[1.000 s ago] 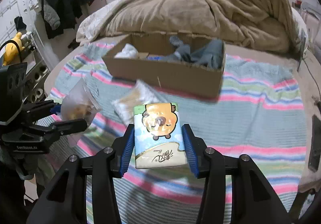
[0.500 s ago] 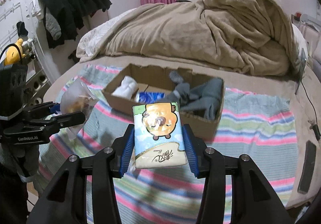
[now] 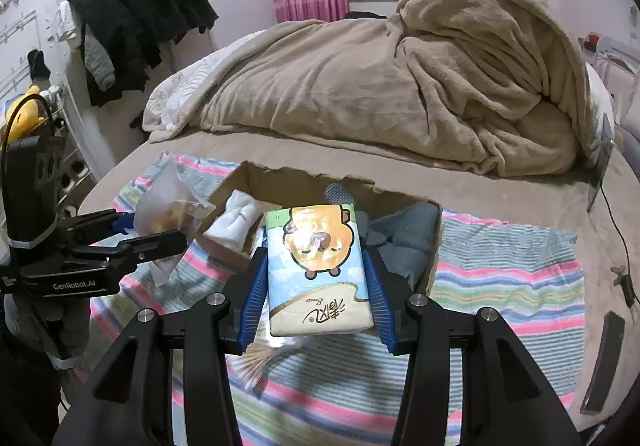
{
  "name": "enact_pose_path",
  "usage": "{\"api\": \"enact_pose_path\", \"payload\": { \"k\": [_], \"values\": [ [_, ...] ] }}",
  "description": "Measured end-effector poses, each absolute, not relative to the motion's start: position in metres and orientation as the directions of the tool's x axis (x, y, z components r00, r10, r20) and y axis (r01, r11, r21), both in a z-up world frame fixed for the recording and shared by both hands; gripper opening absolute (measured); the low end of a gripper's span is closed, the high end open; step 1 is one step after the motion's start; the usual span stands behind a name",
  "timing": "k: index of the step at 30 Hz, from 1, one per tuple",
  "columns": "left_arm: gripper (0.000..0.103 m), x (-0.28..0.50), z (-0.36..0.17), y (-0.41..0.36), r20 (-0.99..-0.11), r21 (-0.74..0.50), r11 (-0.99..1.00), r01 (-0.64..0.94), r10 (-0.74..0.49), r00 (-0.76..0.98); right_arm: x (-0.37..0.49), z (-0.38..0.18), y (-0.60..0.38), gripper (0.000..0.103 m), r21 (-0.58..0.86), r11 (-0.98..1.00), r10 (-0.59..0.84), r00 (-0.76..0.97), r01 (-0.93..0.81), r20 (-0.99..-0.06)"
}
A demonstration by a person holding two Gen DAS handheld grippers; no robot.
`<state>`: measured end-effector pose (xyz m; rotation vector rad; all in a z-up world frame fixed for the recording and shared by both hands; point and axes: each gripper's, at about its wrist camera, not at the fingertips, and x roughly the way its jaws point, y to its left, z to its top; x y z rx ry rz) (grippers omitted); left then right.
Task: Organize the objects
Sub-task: 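Place the snack bag and cartoon tissue pack into the box, open both tools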
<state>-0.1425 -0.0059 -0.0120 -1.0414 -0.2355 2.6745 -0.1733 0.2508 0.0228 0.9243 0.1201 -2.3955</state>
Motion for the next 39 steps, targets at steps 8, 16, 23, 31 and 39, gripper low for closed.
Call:
{"api": "enact_pose_path", "payload": {
  "k": [8, 16, 23, 31, 39],
  "values": [
    [0.059, -0.163, -0.017, -0.006, -0.642, -0.233, -0.958, -0.168, 0.281, -0.713, -0.199, 0.022, 0.252, 0.049, 0.152, -0.843, -0.48, -0.593, 0.516, -0.647],
    [0.059, -0.192, -0.028, -0.009, -0.659, -0.246, -0.961, -0.129, 0.263, -0.704, -0.219, 0.018, 0.246, 0.049, 0.162, -0.854, -0.468, -0.593, 0.495, -0.655],
    [0.059, -0.216, -0.039, -0.005, -0.682, -0.229, -0.967, -0.113, 0.242, -0.69, -0.242, 0.001, 0.243, 0.049, 0.172, -0.869, -0.448, -0.589, 0.465, -0.672],
    [0.06, -0.231, -0.05, 0.006, -0.7, -0.218, -0.968, -0.125, 0.244, -0.671, -0.263, -0.023, 0.242, 0.049, 0.199, -0.883, -0.432, -0.572, 0.424, -0.697],
    [0.061, -0.238, -0.059, 0.016, -0.708, -0.212, -0.968, -0.138, 0.249, -0.66, -0.276, -0.049, 0.23, 0.049, 0.179, -0.893, -0.396, -0.528, 0.414, -0.751]
  ]
}}
